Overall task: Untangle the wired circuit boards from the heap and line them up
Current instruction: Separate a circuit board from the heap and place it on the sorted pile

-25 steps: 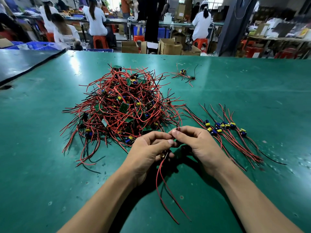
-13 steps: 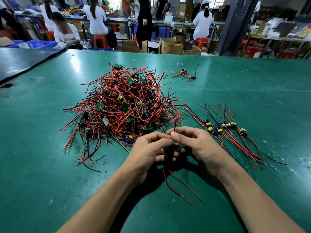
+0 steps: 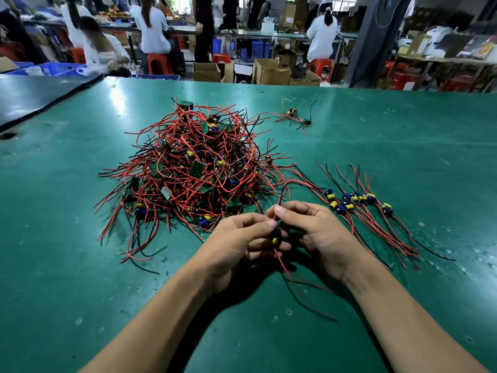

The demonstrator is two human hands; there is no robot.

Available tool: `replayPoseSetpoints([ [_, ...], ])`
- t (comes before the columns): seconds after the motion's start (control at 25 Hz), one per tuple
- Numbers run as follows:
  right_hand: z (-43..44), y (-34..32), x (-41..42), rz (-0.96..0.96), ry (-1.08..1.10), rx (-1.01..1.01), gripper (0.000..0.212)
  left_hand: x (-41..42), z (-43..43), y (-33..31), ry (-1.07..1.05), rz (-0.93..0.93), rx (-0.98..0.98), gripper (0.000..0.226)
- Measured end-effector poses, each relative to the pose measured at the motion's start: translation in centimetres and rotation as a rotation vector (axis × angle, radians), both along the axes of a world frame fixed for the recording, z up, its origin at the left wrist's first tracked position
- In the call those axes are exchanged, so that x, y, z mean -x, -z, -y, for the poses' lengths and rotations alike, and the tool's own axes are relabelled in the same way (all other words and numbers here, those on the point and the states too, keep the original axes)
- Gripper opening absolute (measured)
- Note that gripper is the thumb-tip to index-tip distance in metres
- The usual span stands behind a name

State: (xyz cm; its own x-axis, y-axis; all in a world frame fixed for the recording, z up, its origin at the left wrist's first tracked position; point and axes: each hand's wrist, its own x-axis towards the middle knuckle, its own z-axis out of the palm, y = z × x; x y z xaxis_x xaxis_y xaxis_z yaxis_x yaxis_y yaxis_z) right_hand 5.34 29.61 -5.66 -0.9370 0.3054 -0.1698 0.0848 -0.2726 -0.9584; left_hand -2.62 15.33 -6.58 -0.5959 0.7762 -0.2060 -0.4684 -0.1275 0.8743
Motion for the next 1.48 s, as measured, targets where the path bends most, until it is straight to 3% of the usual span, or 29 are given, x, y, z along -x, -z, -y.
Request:
replayPoseSetpoints([
  [0.24,0.1,0.0,0.0,-0.019,0.020,-0.087,0.026,-0.2,-0.3,0.4,-0.119,-0.449,0.168,0.006],
  [0.32,0.2,0.0,0.1,-0.033,0.064,-0.102,0.024,-0.2,-0.3,0.5,-0.114,-0.503,0.196,0.010],
  [0.48,0.2,0.2,0.2,-0.053,0.113,-0.134,0.020,-0.1,-0.2,0.3,-0.108,-0.406,0.164,0.009],
  [0.68,0.1,0.5,0.1,-0.023,0.017,-0.227,0.025,0.2,0.0,0.1,-0.129,-0.237,0.113,0.014],
  [1.0,0.5,0.4,0.3,-0.045,0.062,-0.046,0.003,-0.2,-0.4,-0.2,-0.140,-0.256,0.139,0.023],
  [1.28,0.5,1.0,1.4,-0.011,0.291,-0.015,0.007,0.1,-0.2,-0.3,-0.098,-0.250,0.180,0.020],
  [1.48,-0.3,1.0,1.8,-0.101,0.423,0.037,0.005,0.1,0.0,-0.5,-0.039,-0.257,0.177,0.017],
])
